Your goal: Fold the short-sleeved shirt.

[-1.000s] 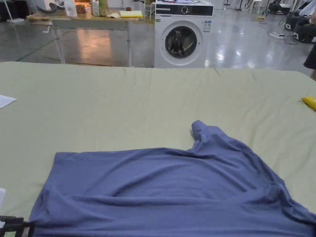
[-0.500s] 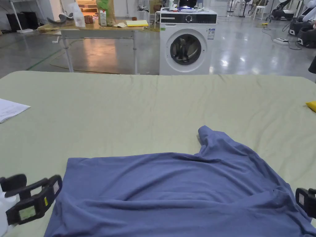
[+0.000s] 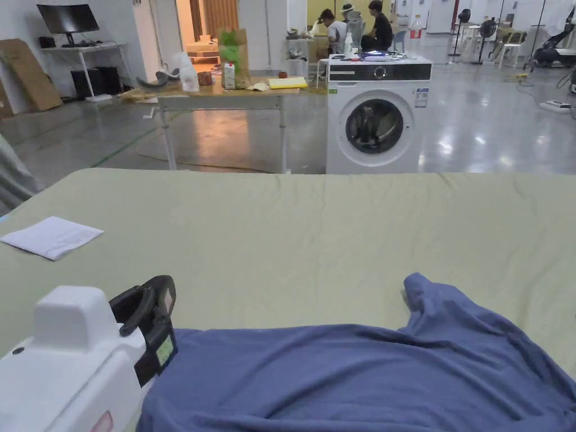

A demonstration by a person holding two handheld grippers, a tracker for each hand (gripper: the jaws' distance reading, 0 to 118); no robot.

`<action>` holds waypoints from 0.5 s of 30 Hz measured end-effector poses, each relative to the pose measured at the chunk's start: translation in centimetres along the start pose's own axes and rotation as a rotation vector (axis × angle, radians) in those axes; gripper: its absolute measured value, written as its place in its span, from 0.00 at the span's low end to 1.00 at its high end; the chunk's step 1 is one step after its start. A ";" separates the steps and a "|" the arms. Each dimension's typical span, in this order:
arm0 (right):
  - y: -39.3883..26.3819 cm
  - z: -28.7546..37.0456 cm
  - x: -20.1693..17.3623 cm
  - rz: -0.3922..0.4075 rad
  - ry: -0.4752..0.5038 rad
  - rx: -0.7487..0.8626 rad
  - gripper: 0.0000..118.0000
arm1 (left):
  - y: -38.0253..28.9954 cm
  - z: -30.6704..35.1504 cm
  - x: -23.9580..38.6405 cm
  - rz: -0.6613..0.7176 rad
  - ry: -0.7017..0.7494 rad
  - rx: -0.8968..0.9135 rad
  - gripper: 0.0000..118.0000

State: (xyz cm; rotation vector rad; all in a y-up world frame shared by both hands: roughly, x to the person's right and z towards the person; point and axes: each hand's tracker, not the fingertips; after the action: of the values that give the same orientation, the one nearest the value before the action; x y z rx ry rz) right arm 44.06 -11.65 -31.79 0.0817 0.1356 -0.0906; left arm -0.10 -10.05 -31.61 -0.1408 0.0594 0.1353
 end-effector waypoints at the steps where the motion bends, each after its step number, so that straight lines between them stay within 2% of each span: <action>1: 0.2 -0.3 0.2 0.002 0.009 -0.007 0.00 | 1.0 -2.8 -2.3 0.060 -0.029 -0.117 0.00; 3: 0.2 -1.3 0.3 0.065 -0.004 -0.061 0.00 | 1.3 -8.9 -5.6 0.054 -0.007 -0.454 0.00; 5: -0.5 -2.5 0.7 0.114 -0.018 -0.116 0.00 | 0.4 -14.2 -8.3 0.071 -0.059 -0.671 0.00; 6: -1.0 -2.9 1.1 0.108 -0.014 -0.136 0.00 | -0.8 -16.3 -9.5 0.096 -0.067 -0.716 0.08; 8: -2.1 -3.9 1.8 0.090 -0.039 -0.190 0.00 | -2.7 -19.3 -10.6 0.085 -0.012 -0.719 0.62; 9: -2.5 -4.3 2.0 0.071 -0.047 -0.217 0.00 | -3.8 -20.9 -10.9 0.067 0.011 -0.731 0.78; 10: -2.9 -4.6 2.3 0.052 -0.054 -0.237 0.00 | -4.9 -22.3 -11.1 0.028 0.020 -0.733 0.81; 12: -3.8 -5.2 2.7 0.045 -0.071 -0.270 0.00 | -6.7 -24.0 -11.0 0.027 -0.020 -0.767 0.81; 15: -4.6 -5.5 3.3 0.056 -0.068 -0.308 0.00 | -10.1 -26.4 -11.0 0.083 0.002 -0.874 0.81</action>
State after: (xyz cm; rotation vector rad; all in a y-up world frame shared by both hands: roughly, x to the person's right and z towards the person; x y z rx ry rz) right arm 46.12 -16.04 -38.05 -0.2247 0.0776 -0.0161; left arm -10.90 -25.22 -55.62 -1.0117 0.0046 0.2373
